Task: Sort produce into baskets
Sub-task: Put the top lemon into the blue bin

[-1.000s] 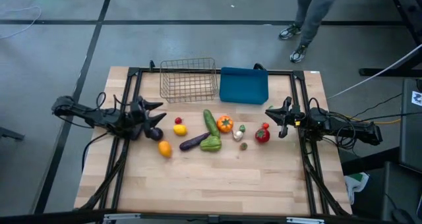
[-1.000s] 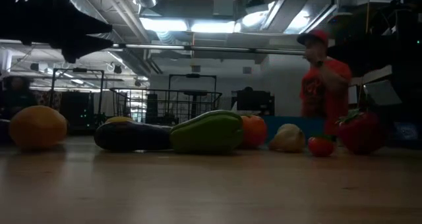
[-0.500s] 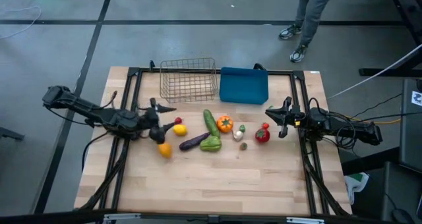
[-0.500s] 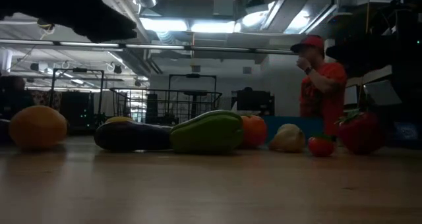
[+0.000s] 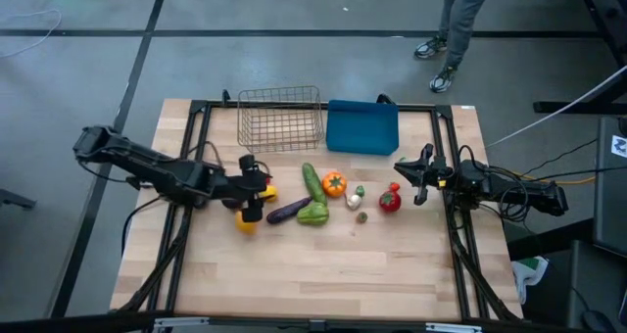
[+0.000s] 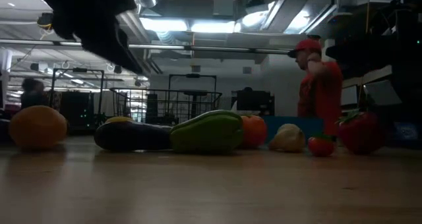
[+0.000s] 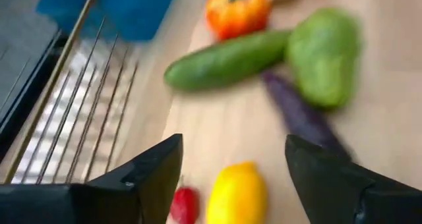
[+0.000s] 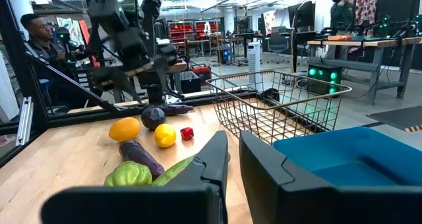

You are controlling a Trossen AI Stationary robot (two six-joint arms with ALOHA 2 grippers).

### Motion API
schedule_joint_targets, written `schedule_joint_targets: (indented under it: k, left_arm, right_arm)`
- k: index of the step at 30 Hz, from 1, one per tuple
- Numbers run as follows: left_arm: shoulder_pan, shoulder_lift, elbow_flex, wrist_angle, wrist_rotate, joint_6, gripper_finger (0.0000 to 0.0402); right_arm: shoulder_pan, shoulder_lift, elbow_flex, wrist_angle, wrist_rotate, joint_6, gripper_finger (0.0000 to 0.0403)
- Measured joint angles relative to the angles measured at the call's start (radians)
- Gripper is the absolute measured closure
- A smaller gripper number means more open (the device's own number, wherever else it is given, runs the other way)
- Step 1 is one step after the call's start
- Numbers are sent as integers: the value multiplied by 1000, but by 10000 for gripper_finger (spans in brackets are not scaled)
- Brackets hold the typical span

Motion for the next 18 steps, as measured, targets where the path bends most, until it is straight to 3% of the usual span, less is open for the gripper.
schedule_joint_targets:
  k: [7,18]
  left_arm:
    - [87,103,32,-59,147,-43,139]
    - [142,200,32,-88,244,-29,139]
  right_arm:
    - [0,0,0,0,0,0,361]
    - [0,0,0,0,0,0,361]
